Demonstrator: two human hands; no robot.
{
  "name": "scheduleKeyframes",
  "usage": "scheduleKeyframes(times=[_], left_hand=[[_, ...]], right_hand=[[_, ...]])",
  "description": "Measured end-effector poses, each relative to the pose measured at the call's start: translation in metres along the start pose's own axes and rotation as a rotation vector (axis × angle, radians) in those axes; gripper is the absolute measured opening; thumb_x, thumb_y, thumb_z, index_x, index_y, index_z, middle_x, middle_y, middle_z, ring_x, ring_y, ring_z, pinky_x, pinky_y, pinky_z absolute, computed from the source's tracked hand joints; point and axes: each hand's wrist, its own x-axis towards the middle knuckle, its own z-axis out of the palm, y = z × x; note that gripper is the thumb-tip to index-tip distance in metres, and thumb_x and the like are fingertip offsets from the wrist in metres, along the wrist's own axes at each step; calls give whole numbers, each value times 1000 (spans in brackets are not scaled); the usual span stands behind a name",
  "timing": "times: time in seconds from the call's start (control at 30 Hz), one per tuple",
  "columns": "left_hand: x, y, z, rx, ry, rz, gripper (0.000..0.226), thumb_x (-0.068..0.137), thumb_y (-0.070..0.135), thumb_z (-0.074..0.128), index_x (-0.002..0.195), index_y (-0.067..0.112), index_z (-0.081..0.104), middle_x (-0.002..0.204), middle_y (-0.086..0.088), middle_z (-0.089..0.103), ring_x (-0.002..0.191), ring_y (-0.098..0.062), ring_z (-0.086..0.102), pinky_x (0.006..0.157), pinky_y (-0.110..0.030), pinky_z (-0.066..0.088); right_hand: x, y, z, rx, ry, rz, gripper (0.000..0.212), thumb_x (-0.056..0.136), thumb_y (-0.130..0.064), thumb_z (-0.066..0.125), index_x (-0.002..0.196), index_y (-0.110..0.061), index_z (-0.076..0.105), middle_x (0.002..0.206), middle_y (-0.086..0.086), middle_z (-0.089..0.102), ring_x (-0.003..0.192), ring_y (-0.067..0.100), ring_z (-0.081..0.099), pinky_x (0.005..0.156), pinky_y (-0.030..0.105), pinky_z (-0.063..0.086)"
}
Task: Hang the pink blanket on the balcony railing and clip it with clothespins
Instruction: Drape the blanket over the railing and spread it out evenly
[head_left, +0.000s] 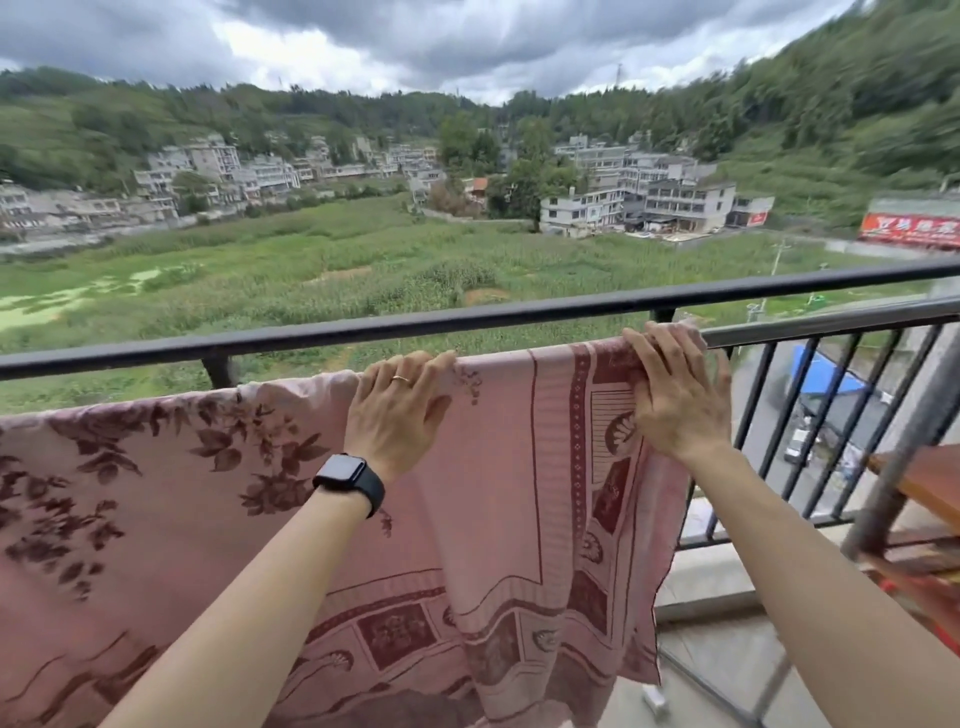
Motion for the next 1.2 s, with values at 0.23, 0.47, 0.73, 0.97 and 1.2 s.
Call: scheduleKeyframes(times=[0.23,0.47,0.73,0.97,1.2], left_hand=[[28,74,2,10,-20,-107,59,79,36,66,135,25,50,126,-1,58,119,-25,52,112,-54,23],[89,177,30,-8,-92,-142,56,92,59,44,139,29,45,133,-2,58,123,-24,53,115,-50,22],[80,218,46,-29,58,-51,48,89,25,65,135,23,57,138,-4,58,127,-27,52,108,-46,36],[126,255,54,-31,43,-14,52,88,50,57,132,22,56,134,-5,54,121,-25,49,105,-44,32],[134,276,78,-5,-78,-13,61,90,56,47,142,24,40,133,-3,54,119,-27,49,106,-45,29]], right_hand=[[-7,29,4,386,302,185,48,90,-38,57,137,-30,49,150,5,36,138,23,30,111,47,27],[19,80,-3,700,164,200,21,96,-38,62,103,-19,59,82,-8,63,74,13,62,60,21,40],[25,177,-23,778,320,386,10,102,-30,52,96,-22,55,79,-17,57,73,1,61,57,9,38],[13,183,-15,919,139,500,25,97,-47,53,111,-27,50,99,-14,62,89,2,60,85,36,54],[54,196,-35,716,167,368,21,89,-45,68,96,-28,59,78,-19,61,72,-7,59,62,8,39]])
